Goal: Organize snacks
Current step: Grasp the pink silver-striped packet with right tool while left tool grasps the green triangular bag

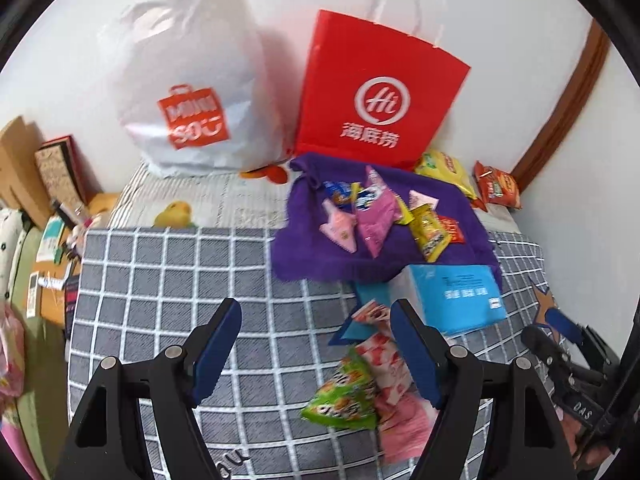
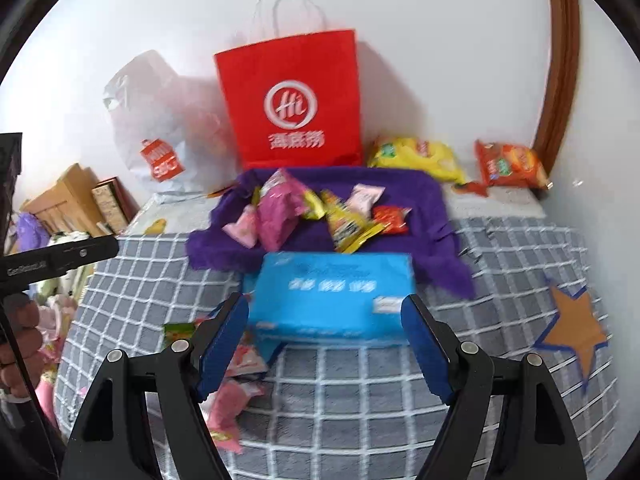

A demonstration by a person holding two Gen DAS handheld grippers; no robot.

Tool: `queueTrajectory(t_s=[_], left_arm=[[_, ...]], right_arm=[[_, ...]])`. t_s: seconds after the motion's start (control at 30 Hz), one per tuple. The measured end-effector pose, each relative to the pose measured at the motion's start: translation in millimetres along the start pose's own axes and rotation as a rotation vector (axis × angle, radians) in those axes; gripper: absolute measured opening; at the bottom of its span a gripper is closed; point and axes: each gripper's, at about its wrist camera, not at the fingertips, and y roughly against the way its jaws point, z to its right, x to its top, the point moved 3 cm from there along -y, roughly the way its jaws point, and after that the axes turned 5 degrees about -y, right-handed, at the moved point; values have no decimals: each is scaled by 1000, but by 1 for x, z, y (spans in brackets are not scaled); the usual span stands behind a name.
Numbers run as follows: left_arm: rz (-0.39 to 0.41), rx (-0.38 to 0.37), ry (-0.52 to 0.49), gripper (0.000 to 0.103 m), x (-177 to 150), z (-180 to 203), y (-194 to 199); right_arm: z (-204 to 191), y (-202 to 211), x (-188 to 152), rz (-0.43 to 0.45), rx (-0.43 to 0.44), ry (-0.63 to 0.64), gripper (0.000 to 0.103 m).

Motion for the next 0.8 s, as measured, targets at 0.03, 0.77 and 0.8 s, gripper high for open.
queueTrajectory(t_s=[0.03, 0.77, 0.8], left_arm=[[0, 3, 5, 75, -3, -3, 0], [-32, -9, 43, 75, -51, -33, -2], [-33, -9, 44, 75, -52, -33, -3]], right_arm=[[-3, -2, -4, -9, 11, 1, 72], [-77, -55, -87, -225, 127, 89, 57], [-79, -58, -90, -234, 119, 98, 57]])
